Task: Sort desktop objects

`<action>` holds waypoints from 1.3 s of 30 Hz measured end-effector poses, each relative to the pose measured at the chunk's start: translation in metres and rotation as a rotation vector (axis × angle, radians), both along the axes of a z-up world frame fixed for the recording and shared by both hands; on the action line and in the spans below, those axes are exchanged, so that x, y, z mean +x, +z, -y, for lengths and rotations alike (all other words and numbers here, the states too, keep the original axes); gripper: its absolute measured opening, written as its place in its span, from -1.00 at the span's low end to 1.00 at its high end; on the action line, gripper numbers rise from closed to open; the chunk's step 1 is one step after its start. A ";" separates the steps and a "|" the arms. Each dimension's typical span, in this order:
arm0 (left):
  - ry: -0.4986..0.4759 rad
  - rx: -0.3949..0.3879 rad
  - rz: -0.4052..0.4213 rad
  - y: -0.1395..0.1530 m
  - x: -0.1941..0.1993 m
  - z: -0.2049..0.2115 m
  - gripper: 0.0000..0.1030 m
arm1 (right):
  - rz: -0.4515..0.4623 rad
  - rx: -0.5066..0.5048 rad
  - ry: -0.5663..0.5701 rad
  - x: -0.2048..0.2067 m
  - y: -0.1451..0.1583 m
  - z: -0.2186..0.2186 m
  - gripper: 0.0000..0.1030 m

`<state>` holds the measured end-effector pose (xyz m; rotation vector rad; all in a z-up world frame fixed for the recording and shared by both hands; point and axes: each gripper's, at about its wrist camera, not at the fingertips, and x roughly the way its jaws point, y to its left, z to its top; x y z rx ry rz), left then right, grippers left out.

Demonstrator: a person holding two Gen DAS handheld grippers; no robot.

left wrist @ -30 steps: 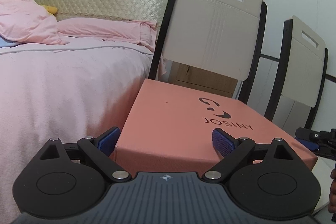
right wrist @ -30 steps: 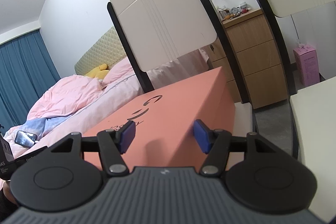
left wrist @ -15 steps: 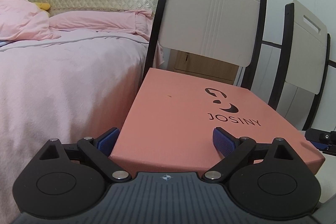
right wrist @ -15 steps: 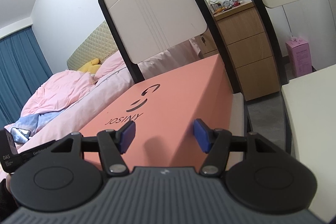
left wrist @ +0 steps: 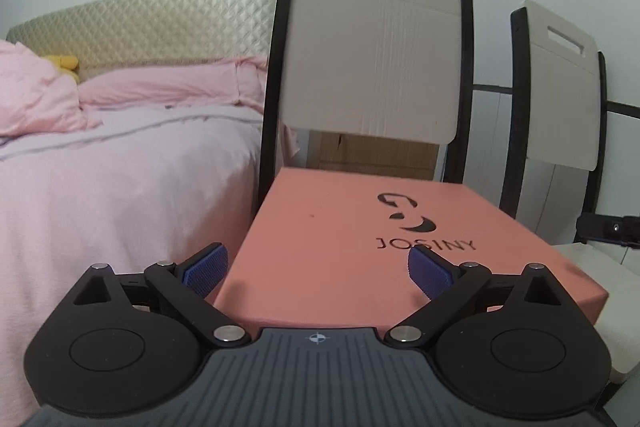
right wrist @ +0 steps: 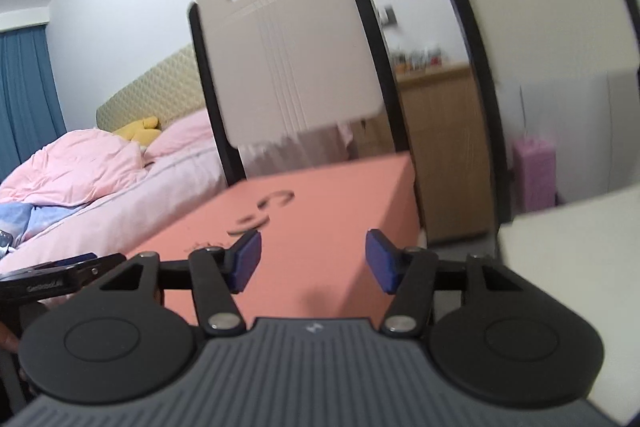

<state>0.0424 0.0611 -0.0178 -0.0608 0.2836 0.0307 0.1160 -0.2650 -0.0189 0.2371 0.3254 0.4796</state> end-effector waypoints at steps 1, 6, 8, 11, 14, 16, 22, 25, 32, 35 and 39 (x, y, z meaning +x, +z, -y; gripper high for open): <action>0.010 0.007 0.015 0.003 -0.007 0.002 0.93 | 0.017 -0.008 -0.005 -0.007 0.004 -0.001 0.15; 0.028 0.017 0.081 0.015 -0.044 0.013 1.00 | 0.074 -0.004 -0.051 -0.046 0.014 -0.004 0.15; 0.027 0.021 0.106 0.015 -0.058 0.018 1.00 | 0.090 0.005 -0.071 -0.061 0.012 -0.006 0.15; 0.081 0.024 0.156 0.012 -0.072 0.022 1.00 | 0.114 0.014 -0.101 -0.080 0.010 -0.012 0.22; 0.079 0.015 0.161 0.006 -0.078 0.021 1.00 | 0.119 -0.001 -0.132 -0.089 0.005 -0.021 0.36; 0.060 0.025 0.156 0.002 -0.078 0.023 1.00 | 0.130 -0.010 -0.138 -0.094 0.003 -0.026 0.38; 0.062 0.030 0.159 -0.004 -0.077 0.024 1.00 | 0.193 -0.062 -0.159 -0.113 -0.001 -0.039 0.68; 0.078 0.005 0.176 -0.004 -0.077 0.019 1.00 | 0.204 -0.065 -0.141 -0.116 -0.001 -0.041 0.69; 0.082 0.046 0.182 -0.007 -0.076 0.024 1.00 | 0.234 -0.094 -0.129 -0.117 -0.001 -0.044 0.83; 0.071 0.058 0.180 -0.009 -0.076 0.027 1.00 | 0.228 -0.080 -0.127 -0.115 -0.001 -0.043 0.83; 0.071 0.064 0.179 -0.010 -0.076 0.027 1.00 | 0.224 -0.080 -0.126 -0.115 -0.001 -0.044 0.83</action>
